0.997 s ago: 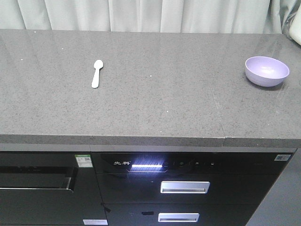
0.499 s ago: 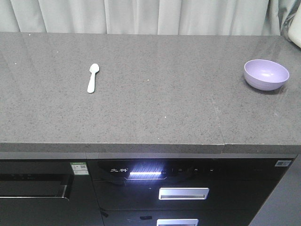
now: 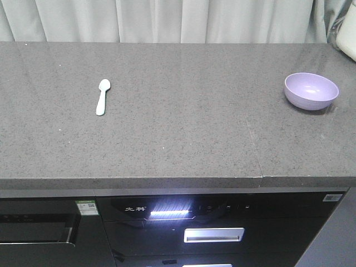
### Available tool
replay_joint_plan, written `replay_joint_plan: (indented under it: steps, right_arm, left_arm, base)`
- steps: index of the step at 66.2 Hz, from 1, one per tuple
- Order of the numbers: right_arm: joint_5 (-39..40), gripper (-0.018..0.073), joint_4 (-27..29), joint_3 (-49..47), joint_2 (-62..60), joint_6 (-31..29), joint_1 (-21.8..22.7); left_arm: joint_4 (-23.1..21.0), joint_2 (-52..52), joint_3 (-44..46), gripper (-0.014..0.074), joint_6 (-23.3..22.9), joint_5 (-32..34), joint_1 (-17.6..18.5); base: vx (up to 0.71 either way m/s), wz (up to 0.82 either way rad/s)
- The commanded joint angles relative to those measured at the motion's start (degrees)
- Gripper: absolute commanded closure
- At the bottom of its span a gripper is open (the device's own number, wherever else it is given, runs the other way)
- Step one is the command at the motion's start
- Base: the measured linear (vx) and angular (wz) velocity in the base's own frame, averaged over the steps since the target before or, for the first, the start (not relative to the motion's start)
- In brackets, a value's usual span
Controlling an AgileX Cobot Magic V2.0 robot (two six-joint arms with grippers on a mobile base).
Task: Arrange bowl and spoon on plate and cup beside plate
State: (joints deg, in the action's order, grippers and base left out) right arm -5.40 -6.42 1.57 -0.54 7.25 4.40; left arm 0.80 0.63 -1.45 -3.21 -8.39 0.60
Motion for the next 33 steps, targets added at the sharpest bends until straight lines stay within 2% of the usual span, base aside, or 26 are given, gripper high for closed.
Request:
replay_joint_plan:
  steps: [1,33]
  right_arm:
    - [4.5,0.0564,-0.3,0.9,-0.6,-0.3,0.4]
    - [4.5,0.0564,-0.3,0.9,-0.6,-0.3,0.4]
  left_arm:
    - [0.0,1.0,-1.7,0.0602,-0.6,4.5,0.0]
    - [0.0,1.0,-1.7,0.0602,-0.6,4.5,0.0]
  base:
    - [0.04,-0.04]
    - [0.04,-0.04]
